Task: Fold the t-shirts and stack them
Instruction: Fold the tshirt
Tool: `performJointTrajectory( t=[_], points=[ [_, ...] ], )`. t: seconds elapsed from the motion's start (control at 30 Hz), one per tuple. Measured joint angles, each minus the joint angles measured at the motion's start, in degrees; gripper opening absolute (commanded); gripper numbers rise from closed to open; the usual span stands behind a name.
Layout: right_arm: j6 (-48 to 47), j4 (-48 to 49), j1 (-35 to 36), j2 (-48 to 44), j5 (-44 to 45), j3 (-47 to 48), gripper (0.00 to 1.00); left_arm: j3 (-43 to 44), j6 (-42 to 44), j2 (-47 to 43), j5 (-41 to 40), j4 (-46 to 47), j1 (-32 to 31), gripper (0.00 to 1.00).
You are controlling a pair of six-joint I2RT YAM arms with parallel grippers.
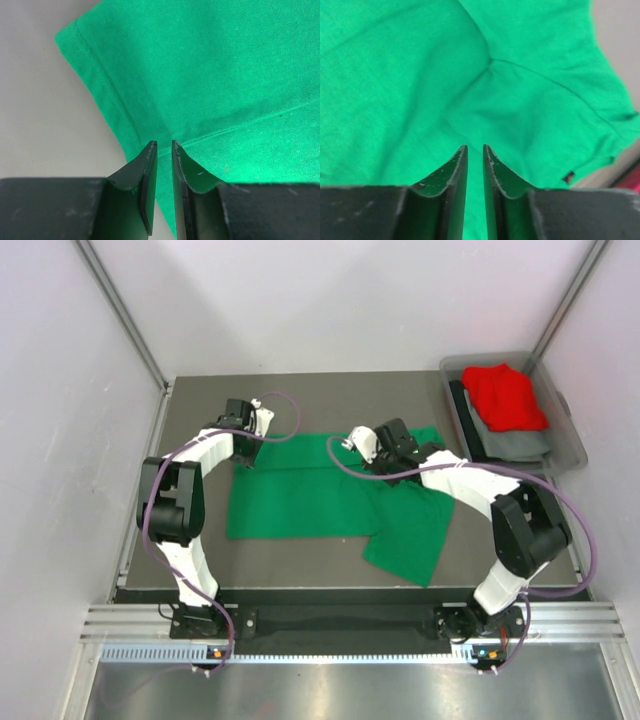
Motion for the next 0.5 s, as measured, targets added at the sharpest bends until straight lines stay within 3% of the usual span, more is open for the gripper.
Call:
performJointTrajectory(
  t=[0.27, 0.43, 0.5],
  points=[
    [0.2, 1.4, -1.6, -5.6, 1.4, 0.6, 0.25, 0.1, 0.4, 0.0, -1.4, -0.1, 0.0, 0.27],
    [0.2, 1.9, -10.4, 0.7, -0.1, 5.5, 0.3, 4.3, 1.0, 1.3, -2.8, -1.2, 0.2, 0.31],
    [0.2, 2.3, -14.0, 4.3, -0.3, 7.8, 0.32, 7.2, 1.3, 2.8, -2.8, -1.4, 0.5, 0.38]
  ],
)
